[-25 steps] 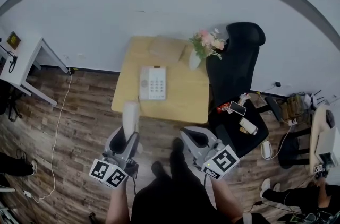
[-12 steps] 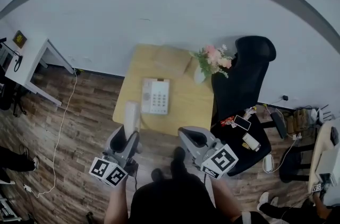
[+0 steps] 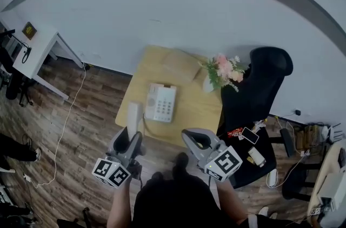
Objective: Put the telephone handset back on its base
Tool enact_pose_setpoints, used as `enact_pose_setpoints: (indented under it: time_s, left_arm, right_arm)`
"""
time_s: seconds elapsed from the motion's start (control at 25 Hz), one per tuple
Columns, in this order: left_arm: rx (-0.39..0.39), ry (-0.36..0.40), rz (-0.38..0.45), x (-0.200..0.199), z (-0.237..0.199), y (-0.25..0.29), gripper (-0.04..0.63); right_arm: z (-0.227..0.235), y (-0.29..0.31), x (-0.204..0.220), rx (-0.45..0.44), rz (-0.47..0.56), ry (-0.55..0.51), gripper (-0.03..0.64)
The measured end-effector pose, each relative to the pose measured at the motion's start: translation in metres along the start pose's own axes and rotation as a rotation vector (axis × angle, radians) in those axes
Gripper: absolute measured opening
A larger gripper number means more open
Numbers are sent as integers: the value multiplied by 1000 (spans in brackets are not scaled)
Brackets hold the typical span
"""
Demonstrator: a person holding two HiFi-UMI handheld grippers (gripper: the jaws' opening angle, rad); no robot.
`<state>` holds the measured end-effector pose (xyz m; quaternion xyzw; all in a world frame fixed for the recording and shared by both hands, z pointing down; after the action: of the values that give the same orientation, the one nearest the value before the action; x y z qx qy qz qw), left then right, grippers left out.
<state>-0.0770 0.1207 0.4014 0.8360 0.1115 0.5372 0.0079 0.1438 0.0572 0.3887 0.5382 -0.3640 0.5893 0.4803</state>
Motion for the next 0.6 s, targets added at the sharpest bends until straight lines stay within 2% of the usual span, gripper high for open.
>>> enact_pose_setpoints:
  time_s: [0.32, 0.6]
  left_arm:
    - [-53, -14, -26, 17, 8, 21, 221]
    - [-67, -11, -53, 23, 8, 23, 221]
  right_arm:
    - [33, -7, 15, -20, -32, 26, 2]
    - [39, 0, 22, -50, -50, 41, 2]
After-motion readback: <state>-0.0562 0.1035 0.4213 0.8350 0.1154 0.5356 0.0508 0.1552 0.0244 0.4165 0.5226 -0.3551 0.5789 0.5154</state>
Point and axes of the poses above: the fingertips, and each gripper's own axes: y forward along the fingers, z to its right, x out of its underside, the point moved 5 cm from there along -y, backward along the fingers, and after that the axes turned 4 degrees about -x, right-handed, at the moved point
